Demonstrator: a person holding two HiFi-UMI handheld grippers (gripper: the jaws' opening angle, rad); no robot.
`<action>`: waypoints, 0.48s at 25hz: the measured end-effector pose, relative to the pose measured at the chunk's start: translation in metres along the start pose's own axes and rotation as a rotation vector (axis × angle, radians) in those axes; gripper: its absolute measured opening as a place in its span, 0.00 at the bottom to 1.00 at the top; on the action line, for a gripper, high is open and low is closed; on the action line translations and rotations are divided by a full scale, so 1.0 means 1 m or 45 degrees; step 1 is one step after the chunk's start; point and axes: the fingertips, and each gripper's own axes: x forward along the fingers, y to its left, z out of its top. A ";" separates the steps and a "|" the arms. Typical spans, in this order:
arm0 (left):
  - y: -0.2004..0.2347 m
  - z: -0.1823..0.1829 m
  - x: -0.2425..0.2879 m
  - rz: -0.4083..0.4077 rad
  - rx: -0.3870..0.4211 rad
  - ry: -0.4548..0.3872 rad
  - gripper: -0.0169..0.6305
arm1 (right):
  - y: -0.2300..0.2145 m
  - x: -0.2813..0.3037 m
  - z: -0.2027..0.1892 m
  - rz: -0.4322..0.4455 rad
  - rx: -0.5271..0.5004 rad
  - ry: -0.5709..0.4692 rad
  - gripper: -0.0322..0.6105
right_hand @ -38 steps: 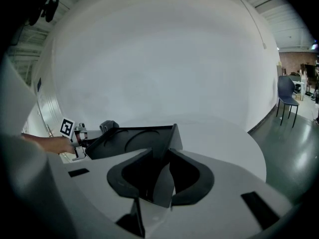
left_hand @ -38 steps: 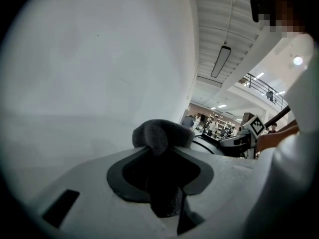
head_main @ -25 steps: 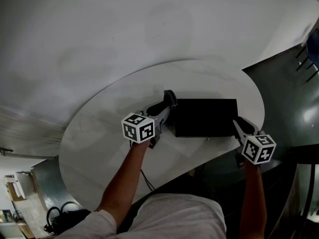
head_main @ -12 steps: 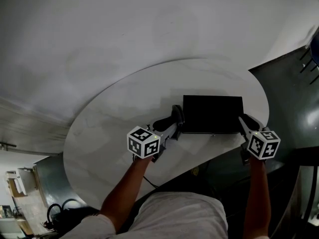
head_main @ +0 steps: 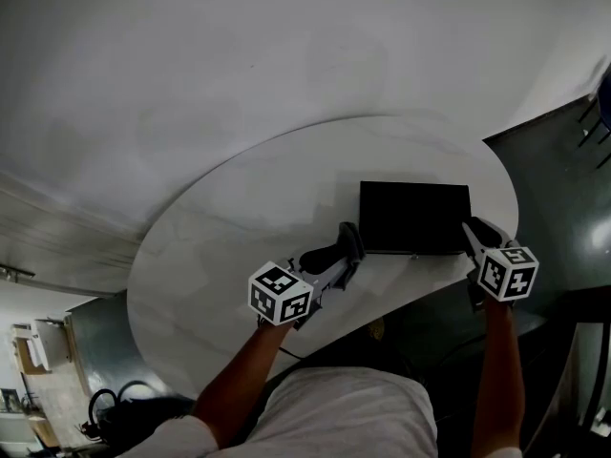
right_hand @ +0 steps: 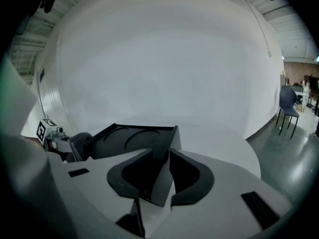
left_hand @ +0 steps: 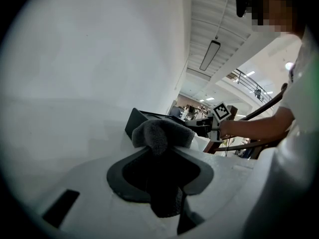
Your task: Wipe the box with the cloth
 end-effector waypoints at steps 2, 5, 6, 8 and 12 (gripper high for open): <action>-0.007 0.009 -0.004 -0.006 0.021 -0.034 0.19 | 0.003 -0.005 0.004 -0.015 -0.045 -0.021 0.21; -0.017 0.033 -0.007 -0.010 0.064 -0.110 0.19 | 0.009 -0.017 0.015 -0.031 -0.100 -0.075 0.21; -0.020 0.042 -0.007 -0.011 0.079 -0.138 0.19 | 0.012 -0.022 0.019 -0.031 -0.118 -0.095 0.21; -0.025 0.060 -0.008 -0.013 0.108 -0.190 0.19 | 0.018 -0.031 0.029 -0.022 -0.145 -0.137 0.21; -0.036 0.095 -0.008 -0.026 0.151 -0.287 0.19 | 0.032 -0.046 0.051 0.002 -0.190 -0.210 0.21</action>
